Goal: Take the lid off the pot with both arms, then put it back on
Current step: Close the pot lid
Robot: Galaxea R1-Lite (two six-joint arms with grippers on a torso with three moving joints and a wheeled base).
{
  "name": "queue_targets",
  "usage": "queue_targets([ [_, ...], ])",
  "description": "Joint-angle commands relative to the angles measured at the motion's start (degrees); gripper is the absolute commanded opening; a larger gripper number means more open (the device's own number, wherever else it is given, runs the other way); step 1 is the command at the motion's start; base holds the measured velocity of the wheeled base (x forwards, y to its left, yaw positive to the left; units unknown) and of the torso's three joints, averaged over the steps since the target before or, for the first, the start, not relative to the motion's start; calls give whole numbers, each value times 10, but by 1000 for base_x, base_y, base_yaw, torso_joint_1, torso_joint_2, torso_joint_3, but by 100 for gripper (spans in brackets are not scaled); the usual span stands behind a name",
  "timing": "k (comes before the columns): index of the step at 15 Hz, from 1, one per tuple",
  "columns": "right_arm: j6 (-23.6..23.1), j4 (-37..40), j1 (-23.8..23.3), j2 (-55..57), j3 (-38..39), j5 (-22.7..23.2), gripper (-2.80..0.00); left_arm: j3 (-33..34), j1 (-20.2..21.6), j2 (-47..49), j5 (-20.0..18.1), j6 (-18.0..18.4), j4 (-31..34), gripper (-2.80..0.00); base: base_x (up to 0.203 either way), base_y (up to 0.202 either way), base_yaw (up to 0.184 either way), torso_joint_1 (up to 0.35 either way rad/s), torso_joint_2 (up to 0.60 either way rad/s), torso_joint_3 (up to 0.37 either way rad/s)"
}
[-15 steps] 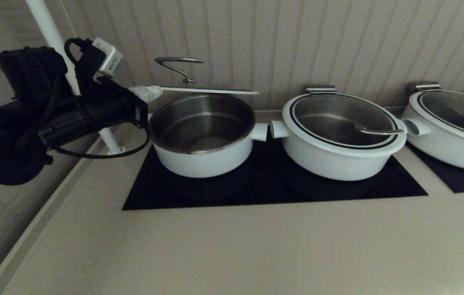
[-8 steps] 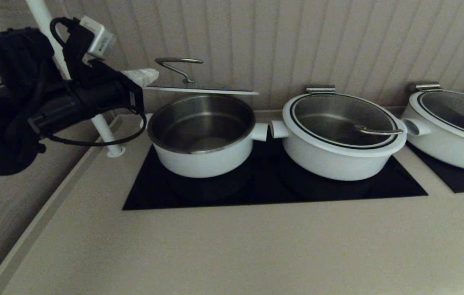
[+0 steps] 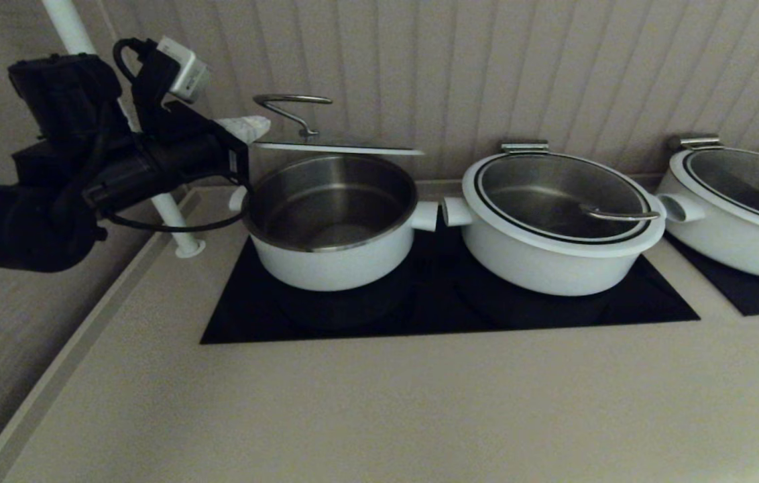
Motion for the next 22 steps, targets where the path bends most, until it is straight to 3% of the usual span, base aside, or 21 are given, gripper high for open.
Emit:
queue_targets([
  [1, 0, 0, 0, 0, 0, 1, -280, -13, 0, 21, -1, 1, -3, -280, 0, 0, 0, 0, 0, 0],
  [16, 0, 0, 0, 0, 0, 1, -280, 67, 0, 4, -1, 5, -8, -280, 0, 0, 0, 0, 0, 0],
  [22, 0, 0, 0, 0, 0, 1, -280, 135, 0, -2, 1, 0, -69, -280, 0, 0, 0, 0, 0, 0],
])
